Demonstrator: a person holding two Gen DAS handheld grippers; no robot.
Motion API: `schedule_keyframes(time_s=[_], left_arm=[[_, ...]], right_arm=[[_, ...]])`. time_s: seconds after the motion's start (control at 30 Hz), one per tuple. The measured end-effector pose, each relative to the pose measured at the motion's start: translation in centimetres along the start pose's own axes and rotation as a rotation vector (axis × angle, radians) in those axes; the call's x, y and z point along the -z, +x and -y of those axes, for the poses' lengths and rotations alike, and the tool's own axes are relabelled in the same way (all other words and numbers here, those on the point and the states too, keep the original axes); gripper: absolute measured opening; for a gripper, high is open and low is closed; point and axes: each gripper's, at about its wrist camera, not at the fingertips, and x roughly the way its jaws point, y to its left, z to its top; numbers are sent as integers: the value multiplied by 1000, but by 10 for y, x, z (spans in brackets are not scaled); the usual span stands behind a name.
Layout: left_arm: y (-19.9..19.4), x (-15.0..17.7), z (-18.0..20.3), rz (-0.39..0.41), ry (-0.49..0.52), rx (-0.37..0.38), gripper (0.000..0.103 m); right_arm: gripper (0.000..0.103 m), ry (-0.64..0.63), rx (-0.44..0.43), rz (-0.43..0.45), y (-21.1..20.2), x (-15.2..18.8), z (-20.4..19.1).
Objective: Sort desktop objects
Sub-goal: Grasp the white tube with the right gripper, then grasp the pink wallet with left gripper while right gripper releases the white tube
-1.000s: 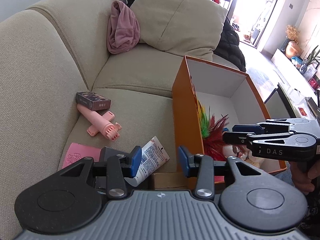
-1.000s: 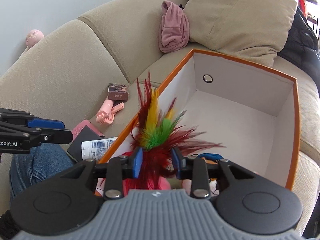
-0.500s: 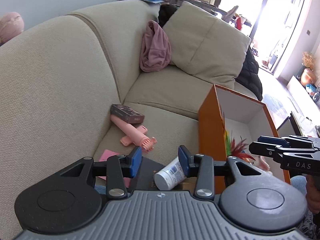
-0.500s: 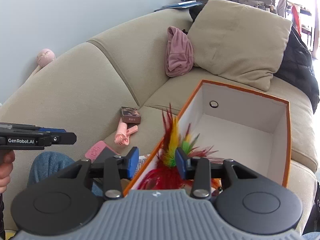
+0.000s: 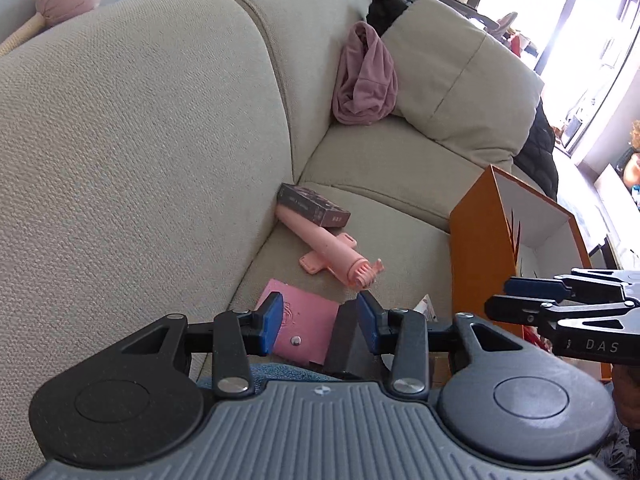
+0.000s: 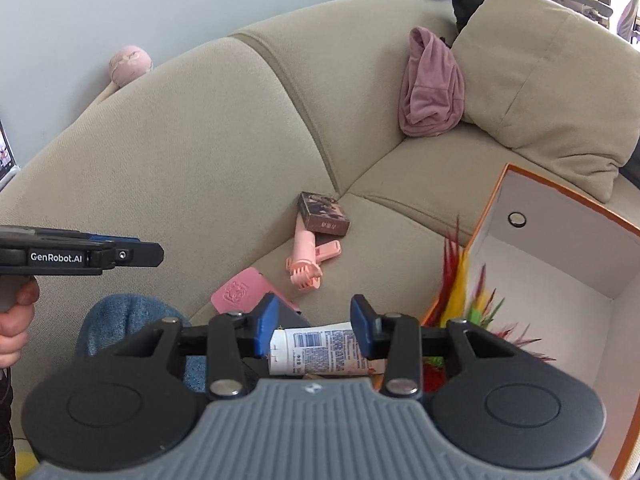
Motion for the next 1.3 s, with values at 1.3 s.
schedule_keyframes(time_s=[1.3], left_arm=[[170, -11, -59, -513, -178, -8, 86]], right_arm=[[42, -89, -47, -270, 152, -53, 5]])
